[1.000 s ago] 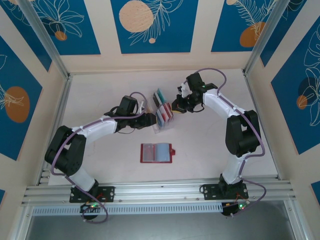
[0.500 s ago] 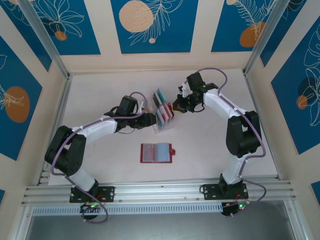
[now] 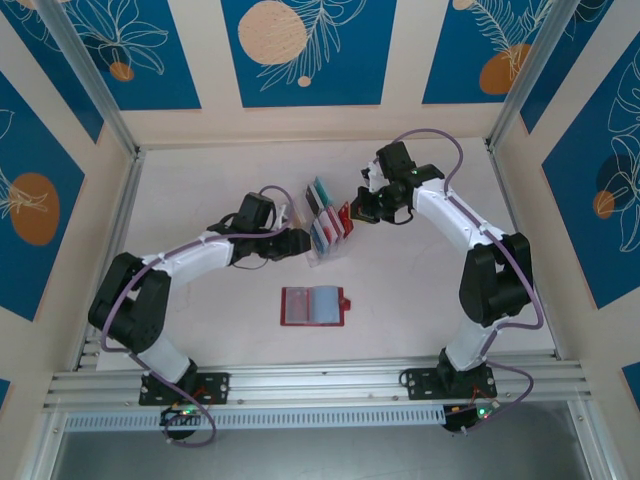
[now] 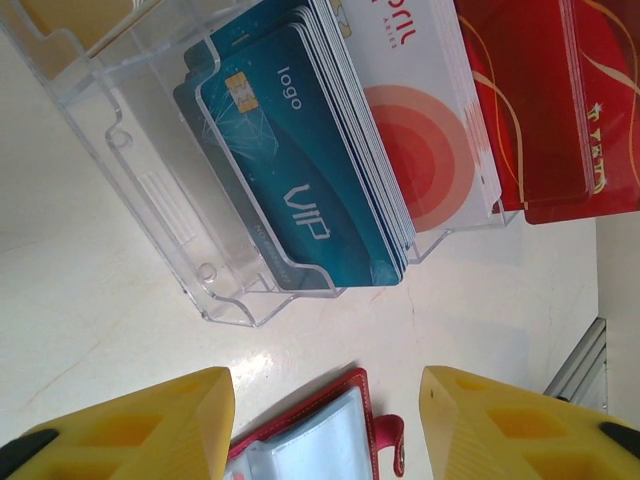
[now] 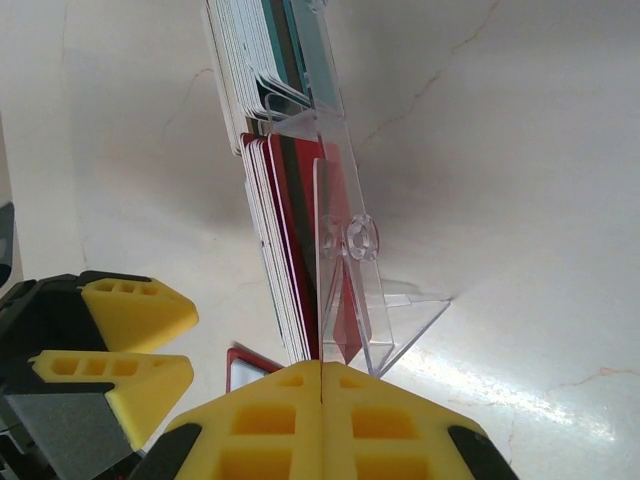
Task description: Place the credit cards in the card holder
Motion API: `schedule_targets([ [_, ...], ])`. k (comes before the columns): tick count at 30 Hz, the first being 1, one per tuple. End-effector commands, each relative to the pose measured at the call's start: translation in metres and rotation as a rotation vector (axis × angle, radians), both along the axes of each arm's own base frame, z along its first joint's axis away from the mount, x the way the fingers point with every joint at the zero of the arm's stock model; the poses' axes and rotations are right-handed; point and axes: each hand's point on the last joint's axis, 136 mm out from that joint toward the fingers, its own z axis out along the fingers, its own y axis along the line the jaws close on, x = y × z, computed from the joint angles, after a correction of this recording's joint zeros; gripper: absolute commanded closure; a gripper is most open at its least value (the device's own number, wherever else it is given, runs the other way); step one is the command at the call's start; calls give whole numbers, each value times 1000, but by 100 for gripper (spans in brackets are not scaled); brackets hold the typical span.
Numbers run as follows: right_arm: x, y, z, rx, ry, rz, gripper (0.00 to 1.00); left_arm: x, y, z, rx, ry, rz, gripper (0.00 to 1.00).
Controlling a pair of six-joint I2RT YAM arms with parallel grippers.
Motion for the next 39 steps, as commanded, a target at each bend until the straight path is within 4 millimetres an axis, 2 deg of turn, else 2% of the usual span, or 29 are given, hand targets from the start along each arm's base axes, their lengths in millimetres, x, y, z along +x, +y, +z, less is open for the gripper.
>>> schedule_targets([
  [1,-5,0,25,0,-54,16,100,6,11,19,11,-53,12,48],
  [12,-6,-1,36,-8,-87,9,100,1,29,27,17,-70,40,48],
  [17,-17,1,44,-23,-104,14,100,-6,36,26,29,-77,41,47],
  [22,-48,5,47,-63,-115,39,100,-21,42,17,48,-61,23,47],
  [26,-83,11,57,-69,-133,64,100,-36,52,3,86,-44,14,47],
  [29,-109,16,54,-77,-116,81,100,-47,53,-3,92,-37,-5,47],
  [32,-128,19,42,-87,-85,75,100,-55,54,-12,107,-24,-25,47],
  [39,-164,52,-3,-92,15,95,100,-72,48,-28,134,-7,-76,47],
])
